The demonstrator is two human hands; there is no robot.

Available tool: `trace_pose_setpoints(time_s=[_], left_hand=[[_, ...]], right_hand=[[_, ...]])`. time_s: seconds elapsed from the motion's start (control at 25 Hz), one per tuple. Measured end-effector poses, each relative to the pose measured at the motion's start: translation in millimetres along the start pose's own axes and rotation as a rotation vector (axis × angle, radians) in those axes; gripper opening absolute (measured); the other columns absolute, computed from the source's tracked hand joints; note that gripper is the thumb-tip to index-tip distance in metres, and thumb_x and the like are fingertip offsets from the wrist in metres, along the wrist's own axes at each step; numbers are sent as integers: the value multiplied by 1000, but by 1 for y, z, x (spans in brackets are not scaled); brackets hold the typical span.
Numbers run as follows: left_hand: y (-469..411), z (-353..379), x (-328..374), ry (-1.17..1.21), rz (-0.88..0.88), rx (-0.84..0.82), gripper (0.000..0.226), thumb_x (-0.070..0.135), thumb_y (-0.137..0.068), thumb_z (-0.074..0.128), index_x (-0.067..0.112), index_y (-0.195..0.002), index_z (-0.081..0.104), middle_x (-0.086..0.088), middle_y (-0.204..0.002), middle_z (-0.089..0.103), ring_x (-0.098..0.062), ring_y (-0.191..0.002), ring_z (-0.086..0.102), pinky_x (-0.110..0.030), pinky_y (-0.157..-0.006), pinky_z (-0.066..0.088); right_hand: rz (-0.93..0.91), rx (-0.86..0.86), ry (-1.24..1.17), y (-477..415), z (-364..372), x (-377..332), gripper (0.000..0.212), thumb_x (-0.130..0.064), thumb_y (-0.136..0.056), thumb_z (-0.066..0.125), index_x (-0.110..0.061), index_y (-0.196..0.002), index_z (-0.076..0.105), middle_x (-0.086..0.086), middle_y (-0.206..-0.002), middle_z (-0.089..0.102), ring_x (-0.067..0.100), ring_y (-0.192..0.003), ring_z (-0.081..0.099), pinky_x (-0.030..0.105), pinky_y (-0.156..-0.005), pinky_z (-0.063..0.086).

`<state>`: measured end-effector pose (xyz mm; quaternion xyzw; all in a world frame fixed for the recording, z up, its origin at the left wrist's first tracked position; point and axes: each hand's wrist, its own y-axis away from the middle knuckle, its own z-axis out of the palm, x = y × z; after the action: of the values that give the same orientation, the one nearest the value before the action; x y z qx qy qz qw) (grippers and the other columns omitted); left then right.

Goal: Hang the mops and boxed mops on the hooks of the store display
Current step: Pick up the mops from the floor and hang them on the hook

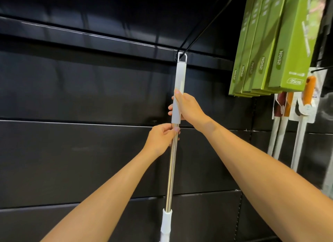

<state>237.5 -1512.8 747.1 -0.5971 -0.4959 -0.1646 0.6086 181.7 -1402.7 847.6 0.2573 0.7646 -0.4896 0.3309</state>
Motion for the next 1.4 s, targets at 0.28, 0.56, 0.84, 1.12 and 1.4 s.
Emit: trace_pose_setpoints(time_s=[0.28,0.56,0.84,1.12,1.4], left_hand=[[42,0,-3,-240,51,34,56,28,-99,69,24,-151,49,4,-148,58,-13,-137,54,-45,-120,43],[131,27,-43,-824,234,39,80,43,-99,65,30,-164,20,3,-173,17,-22,-162,11,-48,-128,22],[259,108,-109,-1130,263,-260,79,52,-96,62,27,-163,28,-6,-171,27,-32,-160,17,-56,-127,26],[387,226,-102,-1078,218,-595,80,49,-96,61,28,-164,25,-6,-173,19,-32,-161,12,-57,-127,19],[486,372,-37,-945,373,-887,78,53,-103,49,30,-166,10,-3,-176,0,-30,-162,-3,-57,-130,7]], right_hand=[[4,70,103,51,-3,41,24,-48,-107,39,-30,-113,54,-5,-115,59,21,-113,61,36,-95,56],[97,49,432,180,-26,125,49,-45,-105,49,-23,-148,46,-4,-152,48,13,-139,47,31,-112,39],[266,-116,694,363,-74,212,58,-50,-104,47,-20,-153,39,0,-161,36,21,-149,33,37,-119,33],[492,-222,784,544,-154,234,63,-54,-104,42,-17,-155,36,4,-164,29,26,-152,27,41,-123,29],[706,-142,849,696,-261,219,64,-55,-104,41,-21,-157,31,3,-162,29,27,-148,32,43,-118,35]])
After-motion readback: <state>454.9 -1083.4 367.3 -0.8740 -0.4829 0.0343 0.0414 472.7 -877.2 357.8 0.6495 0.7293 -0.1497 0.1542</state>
